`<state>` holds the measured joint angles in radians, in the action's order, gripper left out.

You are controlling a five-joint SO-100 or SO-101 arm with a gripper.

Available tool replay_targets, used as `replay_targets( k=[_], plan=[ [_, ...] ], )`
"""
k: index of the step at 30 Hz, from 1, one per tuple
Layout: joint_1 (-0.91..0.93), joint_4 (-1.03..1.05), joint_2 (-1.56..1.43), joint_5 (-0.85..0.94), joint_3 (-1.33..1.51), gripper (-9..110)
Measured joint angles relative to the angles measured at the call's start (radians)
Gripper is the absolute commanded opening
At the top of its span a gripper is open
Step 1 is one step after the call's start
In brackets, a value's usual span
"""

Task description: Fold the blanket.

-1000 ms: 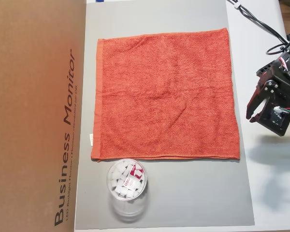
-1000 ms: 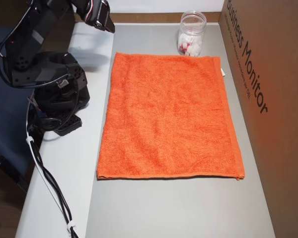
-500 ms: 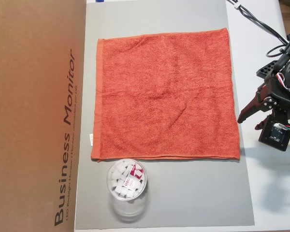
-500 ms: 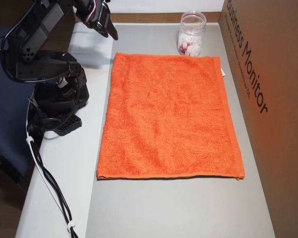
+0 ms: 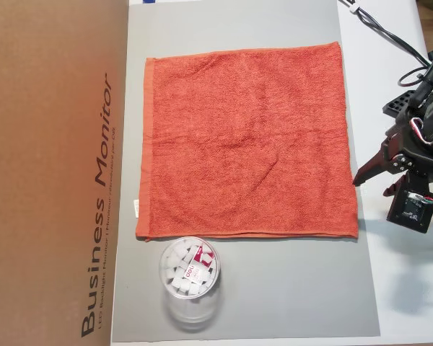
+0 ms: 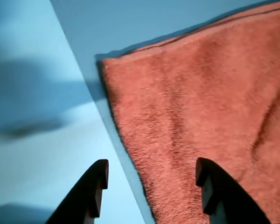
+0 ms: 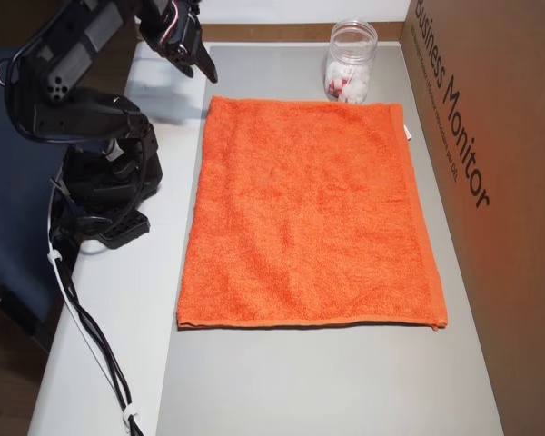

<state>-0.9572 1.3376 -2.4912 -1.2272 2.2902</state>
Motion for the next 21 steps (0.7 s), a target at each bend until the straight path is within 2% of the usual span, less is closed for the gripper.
replay_targets(
  k=[11, 21],
  plan=[
    [-0.041, -0.250, 0.225, 0.000, 0.000, 19],
    [-0.083, -0.276, 0.360, 0.000, 0.000, 19]
  ],
)
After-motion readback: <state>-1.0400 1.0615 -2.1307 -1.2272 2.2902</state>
